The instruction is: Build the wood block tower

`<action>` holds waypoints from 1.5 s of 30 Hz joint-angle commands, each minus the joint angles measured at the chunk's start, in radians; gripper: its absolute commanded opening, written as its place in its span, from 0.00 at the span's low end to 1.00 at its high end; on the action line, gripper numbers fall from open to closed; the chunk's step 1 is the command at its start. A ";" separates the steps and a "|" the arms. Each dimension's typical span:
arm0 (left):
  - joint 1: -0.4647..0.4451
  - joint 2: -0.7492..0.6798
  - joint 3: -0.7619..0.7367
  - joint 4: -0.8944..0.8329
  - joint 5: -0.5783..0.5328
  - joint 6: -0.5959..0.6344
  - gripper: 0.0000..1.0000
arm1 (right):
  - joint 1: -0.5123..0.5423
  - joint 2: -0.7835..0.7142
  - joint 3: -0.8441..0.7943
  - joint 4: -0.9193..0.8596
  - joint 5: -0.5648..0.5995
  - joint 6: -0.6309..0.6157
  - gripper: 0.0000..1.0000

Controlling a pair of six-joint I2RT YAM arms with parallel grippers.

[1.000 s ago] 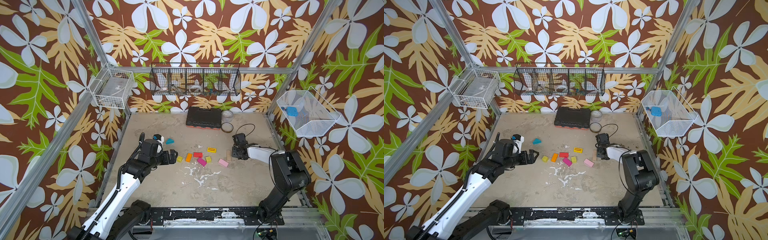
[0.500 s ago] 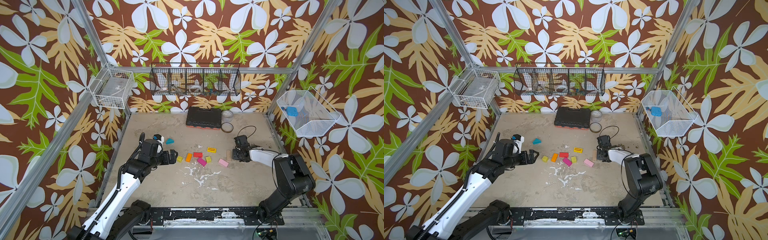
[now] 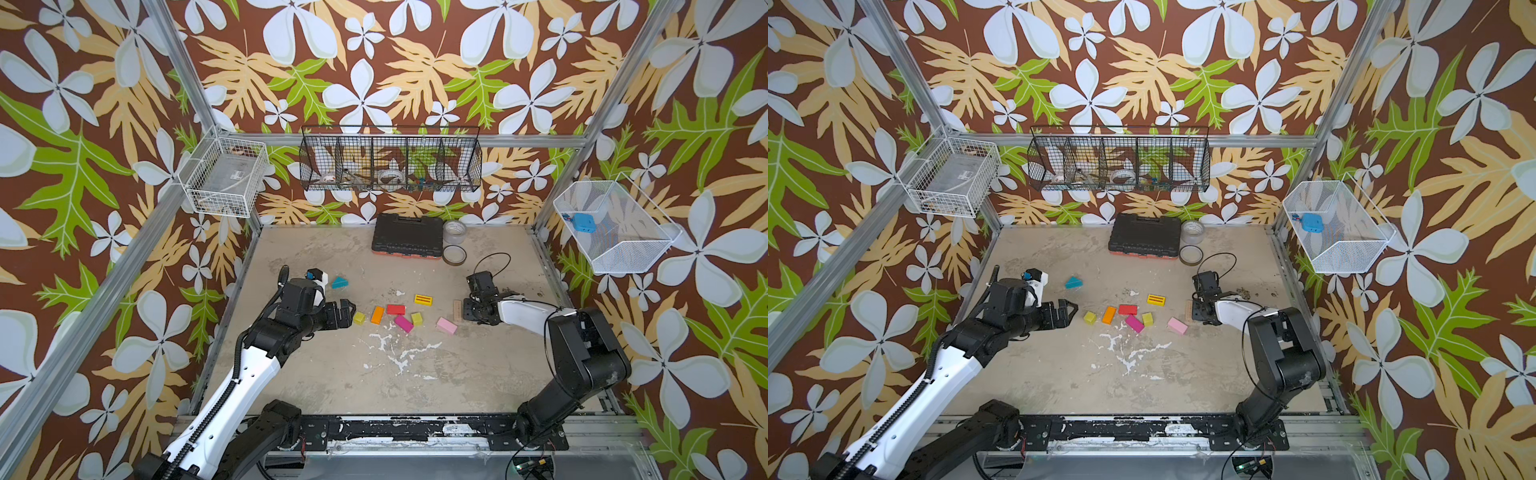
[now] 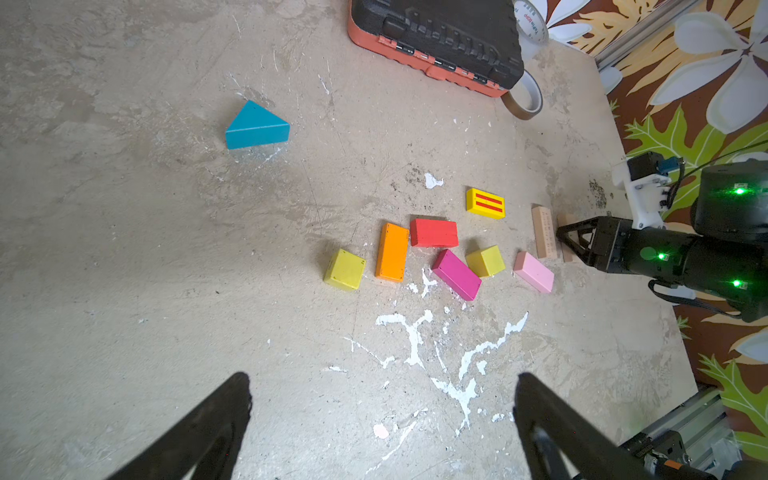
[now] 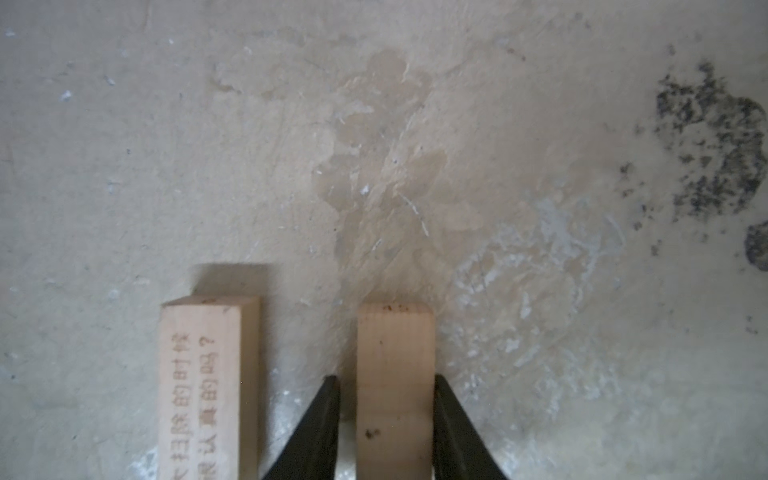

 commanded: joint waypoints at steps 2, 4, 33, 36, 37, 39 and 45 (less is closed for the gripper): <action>0.000 -0.002 -0.001 0.017 0.000 -0.007 1.00 | 0.002 -0.013 -0.011 -0.062 -0.024 0.002 0.46; 0.000 -0.005 -0.001 0.016 -0.001 -0.007 1.00 | 0.005 -0.027 -0.014 -0.058 -0.023 0.000 0.49; -0.001 -0.013 -0.004 0.018 0.003 -0.007 1.00 | 0.093 -0.050 -0.007 -0.034 0.080 -0.002 1.00; -0.001 -0.014 -0.004 0.018 0.002 -0.007 1.00 | 0.092 -0.040 0.000 -0.049 0.101 0.007 1.00; -0.002 -0.013 -0.004 0.018 0.002 -0.007 1.00 | 0.093 -0.036 0.001 -0.052 0.102 0.008 1.00; -0.001 -0.014 -0.003 0.018 0.003 -0.007 1.00 | 0.092 -0.031 0.002 -0.058 0.102 0.008 1.00; -0.001 -0.013 -0.003 0.018 0.003 -0.007 1.00 | 0.091 -0.034 -0.003 -0.058 0.102 0.010 0.97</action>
